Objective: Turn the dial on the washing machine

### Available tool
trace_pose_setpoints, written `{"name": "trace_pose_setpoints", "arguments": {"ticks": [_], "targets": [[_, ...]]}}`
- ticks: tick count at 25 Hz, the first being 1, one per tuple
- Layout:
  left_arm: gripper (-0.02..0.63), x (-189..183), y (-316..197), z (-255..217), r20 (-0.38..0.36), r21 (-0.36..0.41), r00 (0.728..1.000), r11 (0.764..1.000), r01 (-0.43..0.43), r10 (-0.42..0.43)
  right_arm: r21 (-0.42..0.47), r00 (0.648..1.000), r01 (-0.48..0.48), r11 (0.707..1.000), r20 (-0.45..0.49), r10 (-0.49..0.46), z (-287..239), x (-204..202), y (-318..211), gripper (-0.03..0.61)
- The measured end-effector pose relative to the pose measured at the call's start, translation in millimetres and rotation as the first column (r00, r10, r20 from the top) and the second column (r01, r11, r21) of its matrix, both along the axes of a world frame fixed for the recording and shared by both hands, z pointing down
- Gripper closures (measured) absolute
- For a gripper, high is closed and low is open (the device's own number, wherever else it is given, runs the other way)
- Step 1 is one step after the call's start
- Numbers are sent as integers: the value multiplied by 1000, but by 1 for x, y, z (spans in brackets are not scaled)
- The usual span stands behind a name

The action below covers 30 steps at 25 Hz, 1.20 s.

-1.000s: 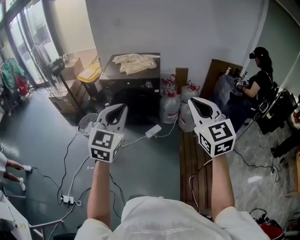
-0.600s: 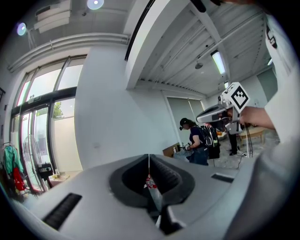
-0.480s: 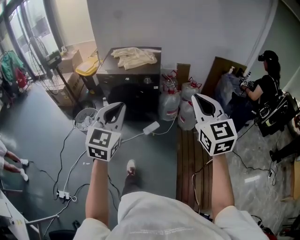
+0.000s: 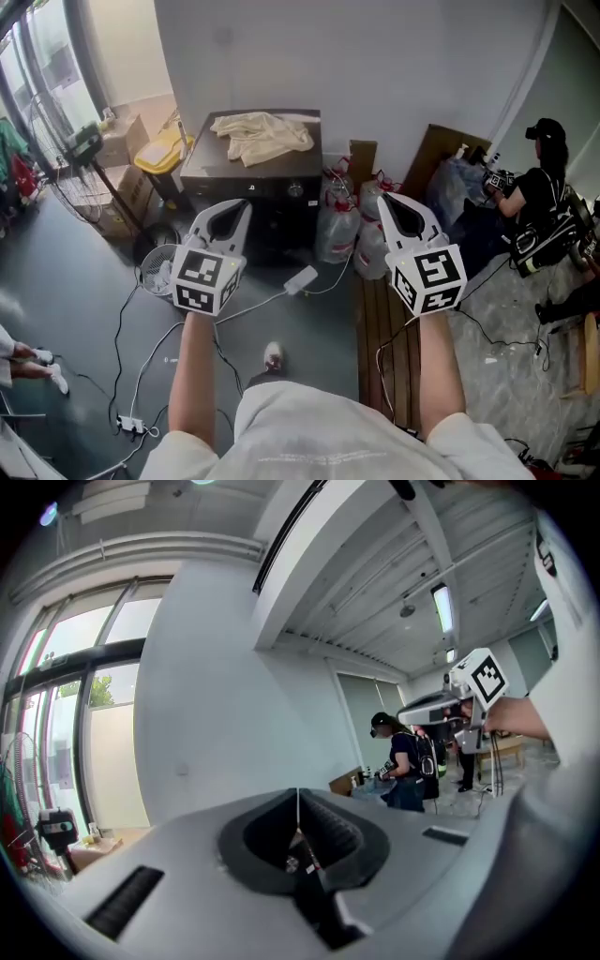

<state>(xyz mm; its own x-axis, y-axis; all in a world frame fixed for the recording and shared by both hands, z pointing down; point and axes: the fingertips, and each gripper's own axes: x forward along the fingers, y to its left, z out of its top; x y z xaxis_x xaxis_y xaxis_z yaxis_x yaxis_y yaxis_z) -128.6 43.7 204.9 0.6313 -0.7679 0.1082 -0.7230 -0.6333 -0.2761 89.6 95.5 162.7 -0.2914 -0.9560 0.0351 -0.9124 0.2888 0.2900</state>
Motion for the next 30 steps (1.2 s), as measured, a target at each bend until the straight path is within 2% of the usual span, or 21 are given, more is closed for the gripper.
{"name": "trace_pose_setpoints", "arguments": {"ticks": [4,8,16,23,30], "targets": [[595,-10,-63,-8,-2,-1,1000,1000,-11,11,-21,1000,19,1000,-1,-19,0,-17,-55,565],[595,-20,-118,8,10,-33,1000,999,-24,24,-51,1000,9,999,8,-9,15,-28,-109,565],[595,-25,-196,33,21,-96,998,994,-59,61,-130,996,-16,991,83,27,37,-27,-183,565],[595,-17,-234,59,43,-149,999,989,-7,13,-230,990,33,973,141,0,68,-5,-228,565],[594,6,-266,97,40,-221,996,971,92,-86,-304,991,96,948,122,-61,105,27,-260,565]]}}
